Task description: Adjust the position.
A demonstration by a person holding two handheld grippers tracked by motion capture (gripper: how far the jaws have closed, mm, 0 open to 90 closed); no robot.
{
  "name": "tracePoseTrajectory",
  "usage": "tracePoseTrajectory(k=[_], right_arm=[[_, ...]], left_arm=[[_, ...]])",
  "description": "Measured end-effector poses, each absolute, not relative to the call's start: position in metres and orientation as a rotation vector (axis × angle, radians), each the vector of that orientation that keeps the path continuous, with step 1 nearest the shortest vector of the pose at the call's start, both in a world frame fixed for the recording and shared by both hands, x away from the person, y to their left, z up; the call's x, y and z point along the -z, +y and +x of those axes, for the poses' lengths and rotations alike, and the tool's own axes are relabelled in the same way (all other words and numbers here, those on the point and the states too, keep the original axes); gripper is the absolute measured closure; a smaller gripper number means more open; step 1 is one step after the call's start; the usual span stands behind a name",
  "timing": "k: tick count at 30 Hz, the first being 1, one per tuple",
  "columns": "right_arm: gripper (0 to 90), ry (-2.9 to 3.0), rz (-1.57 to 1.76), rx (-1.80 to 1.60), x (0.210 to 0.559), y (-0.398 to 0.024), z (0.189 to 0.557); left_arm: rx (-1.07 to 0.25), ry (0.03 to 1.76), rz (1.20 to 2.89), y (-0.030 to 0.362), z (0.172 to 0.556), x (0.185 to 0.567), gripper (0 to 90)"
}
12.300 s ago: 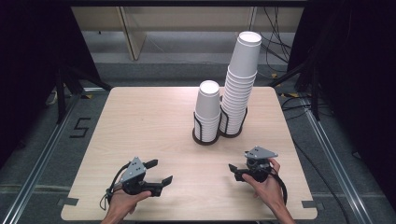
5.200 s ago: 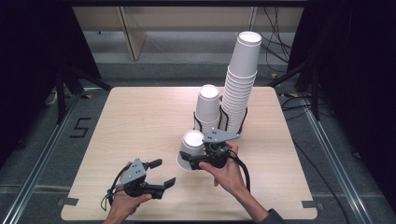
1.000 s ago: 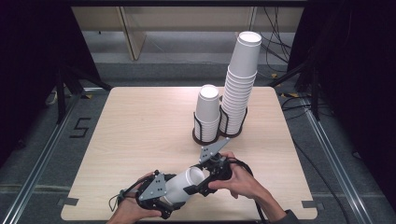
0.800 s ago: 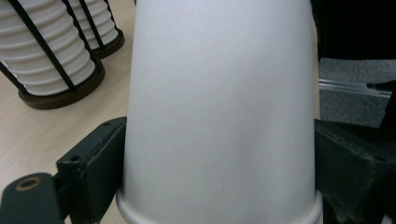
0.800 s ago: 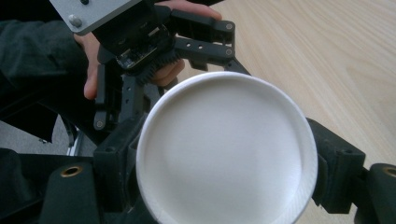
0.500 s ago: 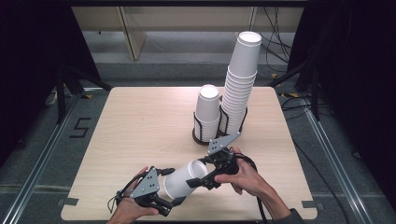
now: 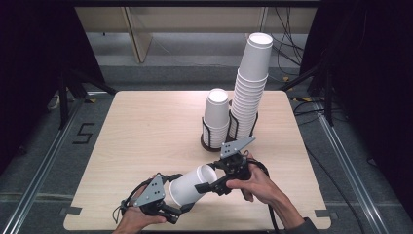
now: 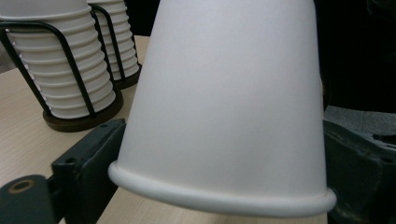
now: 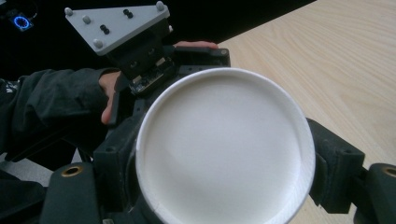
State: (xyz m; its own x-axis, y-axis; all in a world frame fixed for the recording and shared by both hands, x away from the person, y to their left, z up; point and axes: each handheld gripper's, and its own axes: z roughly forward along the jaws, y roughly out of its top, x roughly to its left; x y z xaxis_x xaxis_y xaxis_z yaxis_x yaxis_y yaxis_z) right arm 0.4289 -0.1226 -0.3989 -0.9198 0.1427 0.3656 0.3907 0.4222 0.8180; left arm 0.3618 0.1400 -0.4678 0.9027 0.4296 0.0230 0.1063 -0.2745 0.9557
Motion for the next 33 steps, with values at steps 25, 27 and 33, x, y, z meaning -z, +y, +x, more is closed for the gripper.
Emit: tracePoseTrajectory(k=[25, 27, 33], right_arm=[[17.1, -2.635, -0.358, 1.317, 0.400, -0.124, 0.428], [17.1, -2.678, -0.307, 1.302, 0.396, -0.125, 0.425], [17.6, -2.815, -0.236, 1.214, 0.387, -0.124, 0.418]], left_arm=[[-0.328, 0.309, 2.072, 0.136, 0.362, 0.470, 19.0], [-0.322, 0.307, 2.072, 0.135, 0.362, 0.470, 18.9], [-0.317, 0.298, 2.143, 0.134, 0.361, 0.470, 18.8]])
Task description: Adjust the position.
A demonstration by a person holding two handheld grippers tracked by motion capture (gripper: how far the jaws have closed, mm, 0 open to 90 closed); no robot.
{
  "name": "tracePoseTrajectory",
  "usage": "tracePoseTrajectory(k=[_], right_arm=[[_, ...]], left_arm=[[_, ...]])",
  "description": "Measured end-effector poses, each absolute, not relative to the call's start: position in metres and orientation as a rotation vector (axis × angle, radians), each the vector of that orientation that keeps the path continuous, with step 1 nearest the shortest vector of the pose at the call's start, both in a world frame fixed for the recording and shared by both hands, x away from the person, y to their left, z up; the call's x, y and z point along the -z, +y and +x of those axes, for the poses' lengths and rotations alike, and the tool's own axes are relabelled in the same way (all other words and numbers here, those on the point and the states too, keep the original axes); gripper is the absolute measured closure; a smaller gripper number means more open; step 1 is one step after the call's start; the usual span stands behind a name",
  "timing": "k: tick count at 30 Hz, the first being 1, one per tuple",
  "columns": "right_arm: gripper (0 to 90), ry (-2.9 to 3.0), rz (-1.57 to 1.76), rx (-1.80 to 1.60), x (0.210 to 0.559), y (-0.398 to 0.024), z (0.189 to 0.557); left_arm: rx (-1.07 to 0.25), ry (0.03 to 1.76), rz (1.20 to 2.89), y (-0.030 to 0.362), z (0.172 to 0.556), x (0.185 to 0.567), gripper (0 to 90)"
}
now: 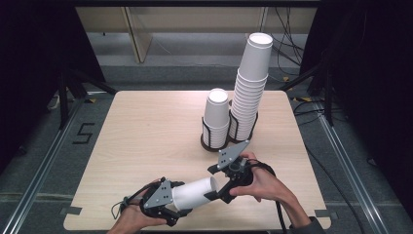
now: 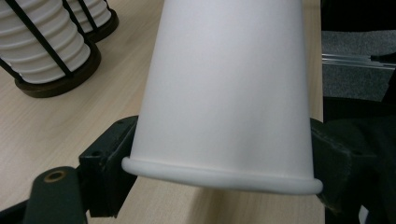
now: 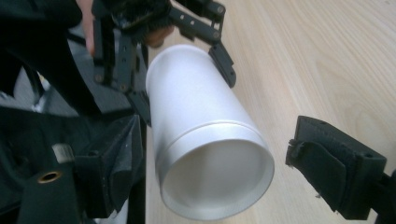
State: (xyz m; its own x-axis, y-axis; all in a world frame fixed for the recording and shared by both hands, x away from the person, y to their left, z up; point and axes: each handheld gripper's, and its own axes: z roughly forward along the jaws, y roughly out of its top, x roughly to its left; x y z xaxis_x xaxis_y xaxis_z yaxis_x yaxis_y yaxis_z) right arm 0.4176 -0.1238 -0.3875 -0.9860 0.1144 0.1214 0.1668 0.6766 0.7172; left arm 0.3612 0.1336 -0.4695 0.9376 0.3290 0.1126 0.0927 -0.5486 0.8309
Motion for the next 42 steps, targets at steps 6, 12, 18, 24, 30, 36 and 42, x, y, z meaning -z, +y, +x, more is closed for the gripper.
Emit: tracePoseTrajectory(k=[6, 12, 18, 24, 30, 36, 42], right_arm=[[17.9, -2.948, -0.091, 1.043, 0.388, -0.107, 0.402], [18.0, -3.023, 0.004, 0.921, 0.398, -0.095, 0.397], [17.2, -3.083, 0.070, 0.822, 0.409, -0.085, 0.394], [17.1, -3.112, 0.105, 0.746, 0.417, -0.079, 0.391], [19.7, -3.126, 0.096, 0.696, 0.423, -0.076, 0.389], [21.3, -3.132, 0.066, 0.661, 0.423, -0.076, 0.387], [23.1, -3.141, 0.179, 0.669, 0.426, -0.074, 0.390]], left_arm=[[-0.306, 0.291, 2.197, 0.129, 0.358, 0.471, 18.7], [-0.301, 0.269, 2.229, 0.127, 0.357, 0.471, 18.7], [-0.297, 0.245, 2.260, 0.125, 0.355, 0.470, 18.7], [-0.296, 0.240, 2.253, 0.124, 0.354, 0.471, 18.7], [-0.293, 0.226, 2.254, 0.124, 0.353, 0.471, 18.7], [-0.287, 0.220, 2.255, 0.123, 0.353, 0.471, 18.6], [-0.280, 0.217, 2.257, 0.123, 0.353, 0.471, 18.3]])
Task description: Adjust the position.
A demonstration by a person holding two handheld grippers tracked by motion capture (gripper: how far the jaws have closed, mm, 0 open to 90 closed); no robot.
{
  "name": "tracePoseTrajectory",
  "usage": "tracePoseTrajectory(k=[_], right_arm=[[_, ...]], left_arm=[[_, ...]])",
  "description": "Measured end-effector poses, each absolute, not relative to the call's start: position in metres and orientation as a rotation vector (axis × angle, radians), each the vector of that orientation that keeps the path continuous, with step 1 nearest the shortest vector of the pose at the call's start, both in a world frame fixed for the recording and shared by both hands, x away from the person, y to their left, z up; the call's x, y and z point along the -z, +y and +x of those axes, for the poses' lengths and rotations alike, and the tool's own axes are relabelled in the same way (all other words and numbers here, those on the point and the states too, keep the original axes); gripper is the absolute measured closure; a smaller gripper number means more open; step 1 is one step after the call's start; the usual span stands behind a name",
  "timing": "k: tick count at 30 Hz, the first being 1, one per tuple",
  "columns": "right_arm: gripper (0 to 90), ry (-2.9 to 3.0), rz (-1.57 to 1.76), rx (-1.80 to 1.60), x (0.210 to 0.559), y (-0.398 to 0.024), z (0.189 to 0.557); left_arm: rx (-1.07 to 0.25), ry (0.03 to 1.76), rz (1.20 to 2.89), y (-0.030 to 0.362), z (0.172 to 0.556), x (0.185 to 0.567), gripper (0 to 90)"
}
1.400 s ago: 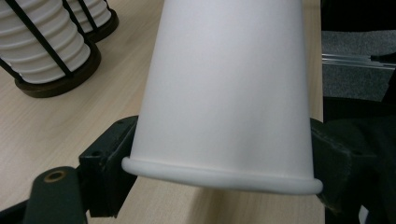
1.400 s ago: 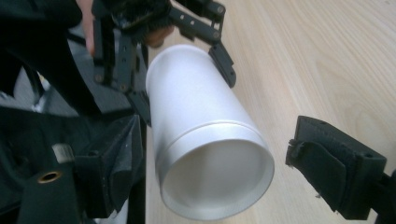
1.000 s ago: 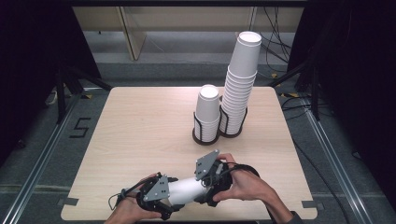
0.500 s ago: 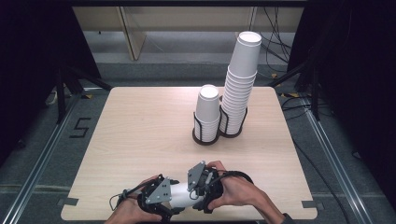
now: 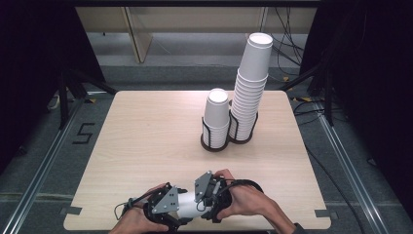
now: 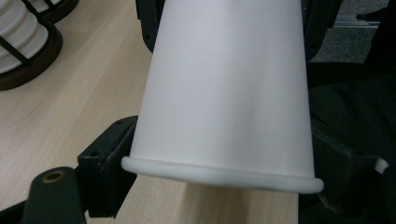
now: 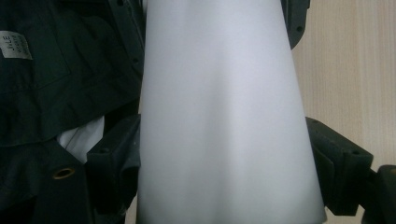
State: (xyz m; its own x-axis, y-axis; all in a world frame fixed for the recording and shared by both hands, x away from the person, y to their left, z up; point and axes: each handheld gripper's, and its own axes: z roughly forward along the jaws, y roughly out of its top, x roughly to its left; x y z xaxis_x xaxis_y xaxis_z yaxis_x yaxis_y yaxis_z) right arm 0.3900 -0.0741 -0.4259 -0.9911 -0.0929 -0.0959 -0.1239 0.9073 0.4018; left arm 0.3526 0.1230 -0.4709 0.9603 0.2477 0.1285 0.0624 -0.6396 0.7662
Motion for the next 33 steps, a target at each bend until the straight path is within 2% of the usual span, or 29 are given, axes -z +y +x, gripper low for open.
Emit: tracePoseTrajectory(k=[15, 17, 18, 24, 25, 33], right_arm=[[25.0, 3.025, -0.128, -0.608, 0.428, -0.078, 0.388], [25.0, 3.010, -0.204, -0.645, 0.428, -0.078, 0.391], [25.0, 3.030, -0.111, -0.619, 0.427, -0.080, 0.388], [24.8, 3.017, -0.112, -0.686, 0.421, -0.088, 0.392], [24.8, 2.993, -0.196, -0.720, 0.421, -0.088, 0.396], [24.5, 2.971, -0.102, -0.779, 0.411, -0.104, 0.404]], left_arm=[[-0.246, 0.210, 2.209, 0.126, 0.354, 0.471, 14.7], [-0.251, 0.220, 2.188, 0.126, 0.353, 0.471, 13.9], [-0.237, 0.225, 2.174, 0.127, 0.354, 0.471, 13.9], [-0.199, 0.275, 2.058, 0.133, 0.358, 0.470, 12.1], [-0.199, 0.275, 2.058, 0.133, 0.358, 0.470, 12.2], [-0.187, 0.336, 1.940, 0.141, 0.361, 0.466, 14.6]])
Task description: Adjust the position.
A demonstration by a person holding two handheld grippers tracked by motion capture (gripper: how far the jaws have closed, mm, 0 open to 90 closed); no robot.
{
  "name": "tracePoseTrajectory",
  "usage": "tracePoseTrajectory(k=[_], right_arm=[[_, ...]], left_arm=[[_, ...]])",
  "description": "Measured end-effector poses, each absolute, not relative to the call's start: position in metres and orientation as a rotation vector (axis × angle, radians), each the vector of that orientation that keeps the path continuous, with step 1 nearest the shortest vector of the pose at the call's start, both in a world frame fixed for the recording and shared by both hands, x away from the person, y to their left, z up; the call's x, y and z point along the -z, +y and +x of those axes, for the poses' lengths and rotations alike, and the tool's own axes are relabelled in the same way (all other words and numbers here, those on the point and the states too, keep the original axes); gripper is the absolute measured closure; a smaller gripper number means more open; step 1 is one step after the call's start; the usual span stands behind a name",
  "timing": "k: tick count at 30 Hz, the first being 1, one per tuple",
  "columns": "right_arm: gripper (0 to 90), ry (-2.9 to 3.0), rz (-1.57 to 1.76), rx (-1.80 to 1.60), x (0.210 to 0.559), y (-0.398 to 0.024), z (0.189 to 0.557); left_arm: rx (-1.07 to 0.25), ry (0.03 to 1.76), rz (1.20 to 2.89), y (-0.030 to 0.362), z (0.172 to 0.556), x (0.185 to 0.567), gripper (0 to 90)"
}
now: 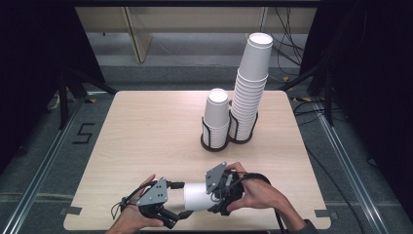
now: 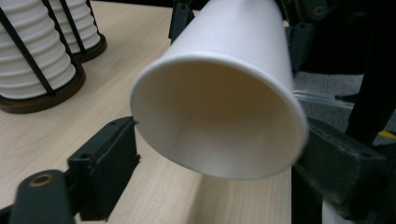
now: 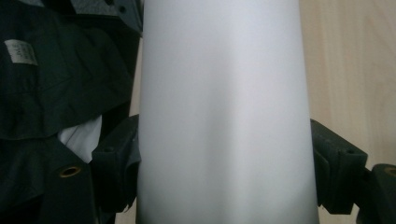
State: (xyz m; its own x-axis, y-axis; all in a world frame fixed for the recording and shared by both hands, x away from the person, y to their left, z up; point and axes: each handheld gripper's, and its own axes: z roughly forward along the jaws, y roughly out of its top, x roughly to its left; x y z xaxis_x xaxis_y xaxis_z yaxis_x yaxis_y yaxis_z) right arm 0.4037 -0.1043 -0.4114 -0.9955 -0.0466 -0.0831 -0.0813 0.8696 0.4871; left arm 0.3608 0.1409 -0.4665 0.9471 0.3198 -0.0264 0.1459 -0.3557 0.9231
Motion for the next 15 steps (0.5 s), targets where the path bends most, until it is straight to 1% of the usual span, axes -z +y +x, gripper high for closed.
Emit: tracePoseTrajectory(k=[4, 5, 13, 15], right_arm=[[24.2, 2.941, 0.049, -0.907, 0.405, -0.118, 0.410], [24.1, 2.921, 0.019, -0.948, 0.405, -0.120, 0.415], [23.7, 2.857, 0.133, -1.096, 0.402, -0.131, 0.422], [23.6, 2.844, 0.144, -1.131, 0.403, -0.132, 0.423]], left_arm=[[-0.166, 0.396, 1.878, 0.145, 0.363, 0.465, 14.6], [-0.164, 0.402, 1.875, 0.145, 0.364, 0.465, 14.7], [-0.193, 0.439, 1.828, 0.147, 0.366, 0.464, 14.7], [-0.206, 0.474, 1.806, 0.149, 0.367, 0.465, 14.6]])
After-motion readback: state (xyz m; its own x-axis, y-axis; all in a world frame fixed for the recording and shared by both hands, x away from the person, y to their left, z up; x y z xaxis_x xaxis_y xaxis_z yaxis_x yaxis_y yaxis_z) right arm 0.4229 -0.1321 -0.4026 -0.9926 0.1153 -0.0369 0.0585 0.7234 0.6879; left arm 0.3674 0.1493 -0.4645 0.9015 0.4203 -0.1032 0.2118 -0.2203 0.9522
